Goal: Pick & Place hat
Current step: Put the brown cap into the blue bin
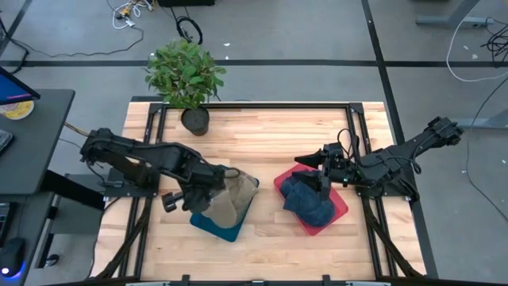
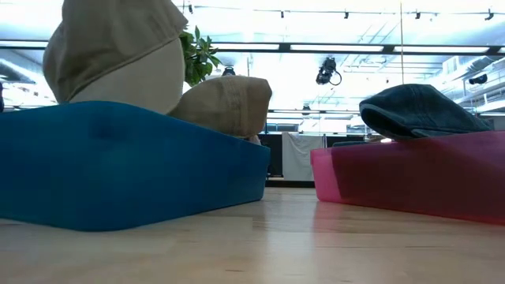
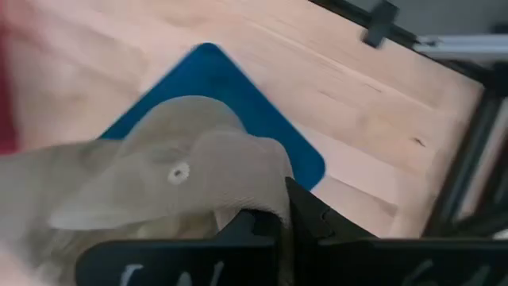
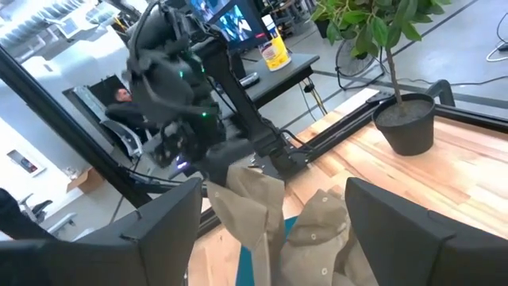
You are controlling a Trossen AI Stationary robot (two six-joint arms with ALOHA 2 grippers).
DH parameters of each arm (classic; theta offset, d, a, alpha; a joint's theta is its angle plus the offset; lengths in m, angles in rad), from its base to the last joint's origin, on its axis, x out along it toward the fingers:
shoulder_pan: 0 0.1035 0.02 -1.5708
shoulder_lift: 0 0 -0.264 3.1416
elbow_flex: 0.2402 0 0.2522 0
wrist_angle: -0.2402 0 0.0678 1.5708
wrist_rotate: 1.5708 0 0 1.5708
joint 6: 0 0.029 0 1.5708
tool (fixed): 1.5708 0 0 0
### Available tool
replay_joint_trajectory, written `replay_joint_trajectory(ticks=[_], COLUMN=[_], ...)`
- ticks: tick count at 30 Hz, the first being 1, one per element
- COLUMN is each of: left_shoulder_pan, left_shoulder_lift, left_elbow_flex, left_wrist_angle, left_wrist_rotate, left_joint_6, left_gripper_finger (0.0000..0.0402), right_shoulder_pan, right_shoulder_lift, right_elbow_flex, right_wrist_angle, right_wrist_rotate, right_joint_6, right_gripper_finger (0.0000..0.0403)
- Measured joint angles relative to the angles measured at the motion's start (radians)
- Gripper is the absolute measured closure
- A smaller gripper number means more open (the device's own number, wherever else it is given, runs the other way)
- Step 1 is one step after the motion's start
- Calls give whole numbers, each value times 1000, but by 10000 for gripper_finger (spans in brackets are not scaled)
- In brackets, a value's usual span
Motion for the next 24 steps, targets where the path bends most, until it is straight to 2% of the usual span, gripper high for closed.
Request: replay_joint_trajectory(ticks=[8, 17, 24], left_shoulder_pan=[-11, 51, 63], left_shoulder_lift=[86, 104, 161], left_elbow_flex=[0, 1, 2], left_wrist_angle=[9, 127, 134], left_wrist_rotate=[13, 9, 28], left_joint_6=[108, 166, 237], left_gripper_finger=[399, 399, 399], right_shoulder_pan=[0, 0, 0], right_shoulder_lift=[0, 0, 0], right_elbow_flex=[0, 0, 0], right_wrist_angle=[-1, -2, -4], right_wrist_rotate=[1, 1, 1], right_joint_6=[18, 24, 24], right_gripper_finger=[92, 92, 92])
